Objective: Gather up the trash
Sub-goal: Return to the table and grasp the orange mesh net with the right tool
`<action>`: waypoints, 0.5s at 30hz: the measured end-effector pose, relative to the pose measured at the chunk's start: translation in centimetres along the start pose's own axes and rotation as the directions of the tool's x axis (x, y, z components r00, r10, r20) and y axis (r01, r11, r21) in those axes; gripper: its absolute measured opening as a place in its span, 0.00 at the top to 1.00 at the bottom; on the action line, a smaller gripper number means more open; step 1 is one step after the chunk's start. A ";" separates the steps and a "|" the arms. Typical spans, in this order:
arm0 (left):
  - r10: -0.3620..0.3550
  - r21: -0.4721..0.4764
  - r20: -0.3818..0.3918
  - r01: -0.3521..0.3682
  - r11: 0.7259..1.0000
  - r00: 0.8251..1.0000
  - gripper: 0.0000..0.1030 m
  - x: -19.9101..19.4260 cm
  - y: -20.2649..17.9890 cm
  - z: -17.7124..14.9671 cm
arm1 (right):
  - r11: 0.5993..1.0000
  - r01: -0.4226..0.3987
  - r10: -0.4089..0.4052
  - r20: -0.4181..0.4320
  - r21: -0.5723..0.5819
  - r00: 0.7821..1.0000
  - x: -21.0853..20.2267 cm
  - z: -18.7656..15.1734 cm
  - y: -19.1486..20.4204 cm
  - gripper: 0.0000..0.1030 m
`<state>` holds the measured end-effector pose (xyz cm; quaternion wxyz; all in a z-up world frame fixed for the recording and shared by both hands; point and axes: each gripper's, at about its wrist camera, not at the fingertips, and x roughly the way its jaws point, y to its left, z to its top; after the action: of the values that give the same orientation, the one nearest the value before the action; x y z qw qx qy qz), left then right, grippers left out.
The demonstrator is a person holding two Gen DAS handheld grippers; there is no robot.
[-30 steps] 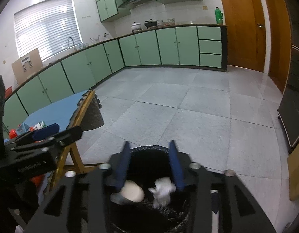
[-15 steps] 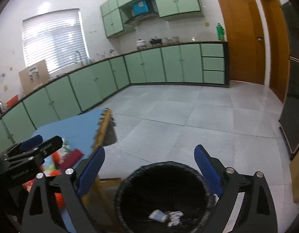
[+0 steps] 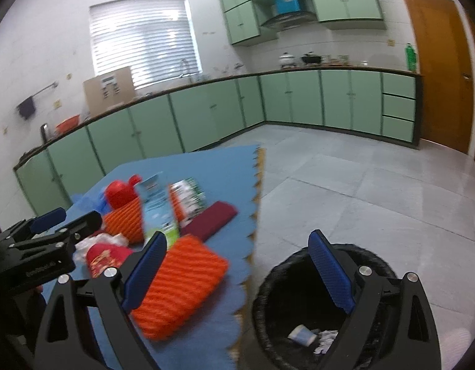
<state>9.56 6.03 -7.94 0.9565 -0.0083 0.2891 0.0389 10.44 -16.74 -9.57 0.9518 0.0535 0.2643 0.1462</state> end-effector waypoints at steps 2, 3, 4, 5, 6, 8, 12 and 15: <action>0.010 -0.013 -0.008 -0.010 1.000 1.000 0.14 0.0 0.8 -0.5 | 1.000 -0.013 0.012 -0.018 -0.018 1.000 0.8 -0.3 1.0 0.13; 0.014 -0.019 -0.013 -0.014 1.000 1.000 0.14 0.0 1.2 -0.8 | 1.000 -0.017 0.016 -0.026 -0.025 1.000 1.1 -0.6 1.3 0.13; 0.015 -0.024 -0.018 -0.016 1.000 1.000 0.14 -0.1 1.5 -1.1 | 0.999 -0.019 0.018 -0.036 -0.033 0.999 1.4 -0.8 1.7 0.14; 0.015 -0.029 -0.023 -0.016 0.999 1.000 0.14 0.0 1.9 -1.3 | 0.999 -0.020 0.018 -0.044 -0.038 0.999 1.7 -1.0 2.0 0.15; 0.016 -0.036 -0.029 -0.017 0.999 0.999 0.14 0.1 2.2 -1.4 | 0.999 -0.021 0.019 -0.056 -0.044 0.998 2.1 -1.3 2.2 0.15; 0.019 -0.040 -0.033 -0.020 0.999 0.999 0.14 0.3 2.3 -1.9 | 0.999 -0.020 0.016 -0.079 -0.047 0.997 2.7 -1.9 2.5 0.16; 0.021 -0.049 -0.042 -0.023 0.999 0.999 0.14 0.5 3.1 -2.4 | 0.999 -0.018 0.014 -0.114 -0.040 0.993 3.6 -2.5 2.5 0.18; 0.020 -0.056 -0.051 -0.022 0.998 0.999 0.14 0.8 3.4 -2.6 | 0.999 -0.029 0.022 -0.145 -0.043 0.989 4.3 -2.9 2.6 0.22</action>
<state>8.52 9.40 -10.55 0.9478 -0.0331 0.3119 0.0568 11.81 -12.85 -13.64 0.9292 0.0249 0.3283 0.1678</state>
